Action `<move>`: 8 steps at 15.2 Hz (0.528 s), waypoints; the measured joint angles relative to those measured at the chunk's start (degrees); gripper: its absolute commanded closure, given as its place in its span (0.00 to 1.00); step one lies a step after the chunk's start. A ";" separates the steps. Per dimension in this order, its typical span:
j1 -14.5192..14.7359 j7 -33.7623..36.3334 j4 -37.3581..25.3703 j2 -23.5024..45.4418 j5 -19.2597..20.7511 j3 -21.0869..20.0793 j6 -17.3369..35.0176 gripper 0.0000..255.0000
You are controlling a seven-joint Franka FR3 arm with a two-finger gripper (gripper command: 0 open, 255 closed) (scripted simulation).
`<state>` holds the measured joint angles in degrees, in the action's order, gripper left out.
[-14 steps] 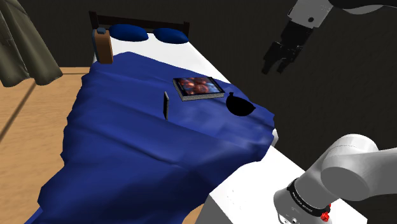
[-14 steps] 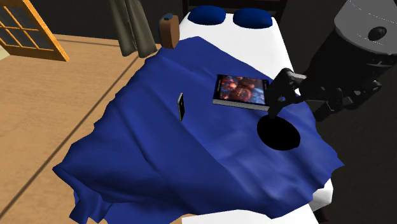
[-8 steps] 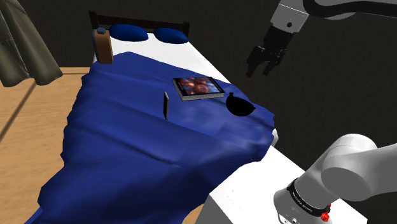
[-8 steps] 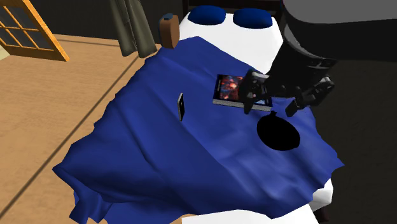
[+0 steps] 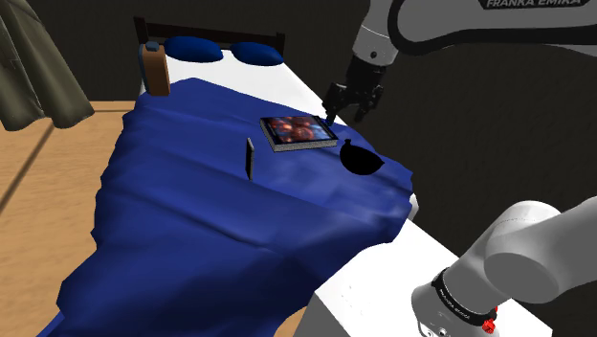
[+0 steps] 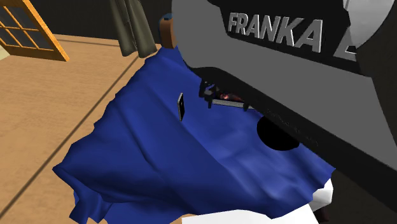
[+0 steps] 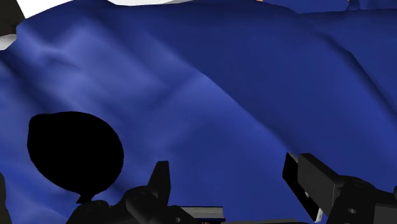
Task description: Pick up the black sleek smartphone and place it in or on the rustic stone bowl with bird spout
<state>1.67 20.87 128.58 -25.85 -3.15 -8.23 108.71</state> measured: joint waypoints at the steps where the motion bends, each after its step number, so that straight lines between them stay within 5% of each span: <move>1: 0.08 1.32 -0.77 1.88 0.17 -0.92 1.20 0.00; 8: 0.41 10.39 -8.28 15.55 3.56 -6.10 7.48 0.00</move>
<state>2.08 31.25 120.29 -10.30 0.40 -14.32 116.19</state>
